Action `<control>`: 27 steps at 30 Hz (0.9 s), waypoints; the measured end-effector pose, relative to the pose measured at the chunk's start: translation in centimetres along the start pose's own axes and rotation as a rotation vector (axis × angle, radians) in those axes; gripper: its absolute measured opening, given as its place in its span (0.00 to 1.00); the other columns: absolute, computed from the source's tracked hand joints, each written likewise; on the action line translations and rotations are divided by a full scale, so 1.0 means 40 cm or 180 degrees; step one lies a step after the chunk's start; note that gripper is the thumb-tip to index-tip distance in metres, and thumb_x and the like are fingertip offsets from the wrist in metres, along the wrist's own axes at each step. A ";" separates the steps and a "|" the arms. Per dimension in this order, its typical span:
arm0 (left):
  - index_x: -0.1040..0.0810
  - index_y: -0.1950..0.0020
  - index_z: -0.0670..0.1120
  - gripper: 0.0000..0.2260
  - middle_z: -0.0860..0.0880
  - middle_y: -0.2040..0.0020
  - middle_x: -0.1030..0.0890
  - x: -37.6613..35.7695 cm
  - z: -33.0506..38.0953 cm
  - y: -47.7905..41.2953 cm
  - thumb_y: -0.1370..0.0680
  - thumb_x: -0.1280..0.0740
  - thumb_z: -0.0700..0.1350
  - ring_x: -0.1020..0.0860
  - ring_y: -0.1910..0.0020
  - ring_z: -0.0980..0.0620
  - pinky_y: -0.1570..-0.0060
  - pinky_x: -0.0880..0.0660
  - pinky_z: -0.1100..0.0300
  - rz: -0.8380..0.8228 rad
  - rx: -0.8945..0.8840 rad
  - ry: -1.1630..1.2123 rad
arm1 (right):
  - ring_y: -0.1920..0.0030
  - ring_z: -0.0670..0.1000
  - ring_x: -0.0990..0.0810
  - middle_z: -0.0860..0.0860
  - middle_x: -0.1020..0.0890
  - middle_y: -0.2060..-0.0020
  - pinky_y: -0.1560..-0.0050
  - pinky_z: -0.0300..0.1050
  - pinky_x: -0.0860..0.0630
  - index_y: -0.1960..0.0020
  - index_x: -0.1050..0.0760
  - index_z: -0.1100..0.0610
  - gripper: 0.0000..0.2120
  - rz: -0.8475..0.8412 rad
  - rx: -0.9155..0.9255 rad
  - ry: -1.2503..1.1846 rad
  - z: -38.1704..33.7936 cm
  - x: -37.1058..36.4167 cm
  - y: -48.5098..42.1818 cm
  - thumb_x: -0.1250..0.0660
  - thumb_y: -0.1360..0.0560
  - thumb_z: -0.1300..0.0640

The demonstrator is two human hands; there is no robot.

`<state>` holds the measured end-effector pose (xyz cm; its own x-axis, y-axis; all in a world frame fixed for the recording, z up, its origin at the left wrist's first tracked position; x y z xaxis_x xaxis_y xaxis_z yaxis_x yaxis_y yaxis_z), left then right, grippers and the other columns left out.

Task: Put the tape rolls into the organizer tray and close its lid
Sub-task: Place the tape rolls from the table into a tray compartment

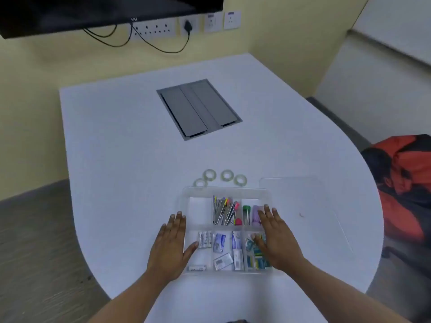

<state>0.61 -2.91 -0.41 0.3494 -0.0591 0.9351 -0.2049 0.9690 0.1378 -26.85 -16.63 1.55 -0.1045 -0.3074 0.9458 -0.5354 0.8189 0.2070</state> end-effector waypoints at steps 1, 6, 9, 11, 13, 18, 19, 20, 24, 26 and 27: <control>0.56 0.23 0.44 0.39 0.49 0.22 0.58 -0.007 -0.005 0.004 0.26 0.62 0.69 0.60 0.23 0.51 0.27 0.63 0.58 -0.0051 0.0002 -0.0015 | 0.21 0.53 0.59 0.51 0.58 0.21 0.23 0.50 0.51 0.21 0.57 0.53 0.35 -0.0156 -0.0010 0.0070 -0.002 -0.014 0.009 0.50 0.20 0.37; 0.55 0.22 0.47 0.38 0.52 0.22 0.59 -0.013 -0.030 -0.007 0.26 0.63 0.69 0.62 0.24 0.54 0.27 0.63 0.58 -0.0047 -0.0129 -0.0054 | 0.21 0.53 0.56 0.50 0.53 0.20 0.23 0.51 0.49 0.20 0.57 0.48 0.34 -0.0547 -0.0109 0.0260 -0.003 -0.058 0.027 0.51 0.20 0.36; 0.54 0.22 0.48 0.36 0.53 0.22 0.58 -0.009 -0.059 -0.022 0.25 0.61 0.67 0.61 0.24 0.54 0.27 0.63 0.58 -0.0085 -0.0198 -0.0059 | 0.21 0.52 0.55 0.50 0.51 0.20 0.23 0.50 0.49 0.20 0.55 0.48 0.33 -0.0550 -0.0249 0.0204 -0.010 -0.050 0.022 0.50 0.20 0.36; 0.53 0.22 0.48 0.35 0.53 0.22 0.56 -0.005 -0.083 -0.034 0.24 0.59 0.67 0.59 0.24 0.54 0.26 0.63 0.57 -0.0037 -0.0098 -0.0040 | 0.21 0.52 0.54 0.50 0.50 0.20 0.24 0.50 0.50 0.20 0.54 0.49 0.33 -0.0461 -0.0377 0.0127 -0.019 -0.050 0.024 0.50 0.20 0.37; 0.51 0.22 0.47 0.35 0.53 0.22 0.53 0.000 -0.110 -0.051 0.24 0.59 0.66 0.56 0.24 0.56 0.25 0.61 0.56 0.0050 0.0041 0.0120 | 0.21 0.51 0.54 0.50 0.51 0.20 0.24 0.50 0.52 0.20 0.54 0.50 0.34 -0.0421 -0.0485 0.0023 -0.027 -0.050 0.028 0.50 0.20 0.37; 0.51 0.22 0.45 0.37 0.49 0.21 0.50 -0.002 -0.170 -0.096 0.26 0.64 0.65 0.54 0.23 0.53 0.24 0.56 0.53 -0.0028 0.0408 0.0242 | 0.21 0.50 0.52 0.50 0.47 0.21 0.24 0.48 0.54 0.20 0.54 0.52 0.35 -0.0253 -0.0521 -0.0231 -0.042 -0.042 0.020 0.45 0.21 0.39; 0.52 0.22 0.45 0.37 0.48 0.21 0.51 -0.007 -0.181 -0.109 0.26 0.64 0.65 0.54 0.22 0.51 0.24 0.56 0.52 -0.0107 0.0458 0.0170 | 0.21 0.50 0.51 0.50 0.47 0.21 0.24 0.47 0.54 0.20 0.53 0.52 0.36 -0.0209 -0.0478 -0.0269 -0.043 -0.035 0.010 0.43 0.21 0.39; 0.54 0.22 0.45 0.37 0.48 0.21 0.53 -0.015 -0.190 -0.121 0.26 0.63 0.65 0.55 0.22 0.50 0.24 0.56 0.51 -0.0235 0.0495 0.0066 | 0.22 0.50 0.50 0.49 0.47 0.21 0.25 0.46 0.54 0.21 0.52 0.51 0.36 -0.0165 -0.0425 -0.0294 -0.044 -0.027 -0.004 0.42 0.21 0.40; 0.65 0.24 0.46 0.36 0.48 0.22 0.65 -0.064 -0.204 -0.156 0.21 0.50 0.63 0.64 0.23 0.44 0.25 0.58 0.44 -0.1019 0.0597 -0.0182 | 0.23 0.50 0.44 0.50 0.41 0.22 0.25 0.47 0.47 0.22 0.43 0.52 0.33 -0.0055 -0.0327 -0.0484 -0.044 0.023 -0.092 0.35 0.23 0.45; 0.71 0.27 0.44 0.40 0.48 0.25 0.72 -0.083 -0.208 -0.166 0.22 0.49 0.64 0.69 0.25 0.43 0.27 0.62 0.42 -0.1292 0.0642 -0.0155 | 0.24 0.52 0.40 0.51 0.37 0.23 0.26 0.47 0.44 0.24 0.40 0.52 0.32 0.0043 -0.0305 -0.0547 -0.041 0.052 -0.147 0.33 0.24 0.47; 0.74 0.30 0.43 0.41 0.48 0.27 0.74 -0.090 -0.211 -0.169 0.22 0.49 0.65 0.70 0.26 0.43 0.28 0.63 0.41 -0.1357 0.0654 -0.0151 | 0.25 0.52 0.38 0.51 0.35 0.24 0.27 0.46 0.43 0.24 0.39 0.53 0.31 0.0105 -0.0271 -0.0523 -0.039 0.068 -0.177 0.32 0.24 0.48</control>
<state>8.44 -7.23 -7.48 0.4004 -0.4568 0.7944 -0.2306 0.7888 0.5698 -22.04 -22.49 3.05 -0.2602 -0.3492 0.9002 -0.4574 0.8657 0.2036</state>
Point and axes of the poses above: each hand's wrist, its own y-axis away from the middle knuckle, its own x-axis out of the back of the hand, z = x × y, the point moved 3 cm from there along -y, towards the middle knuckle
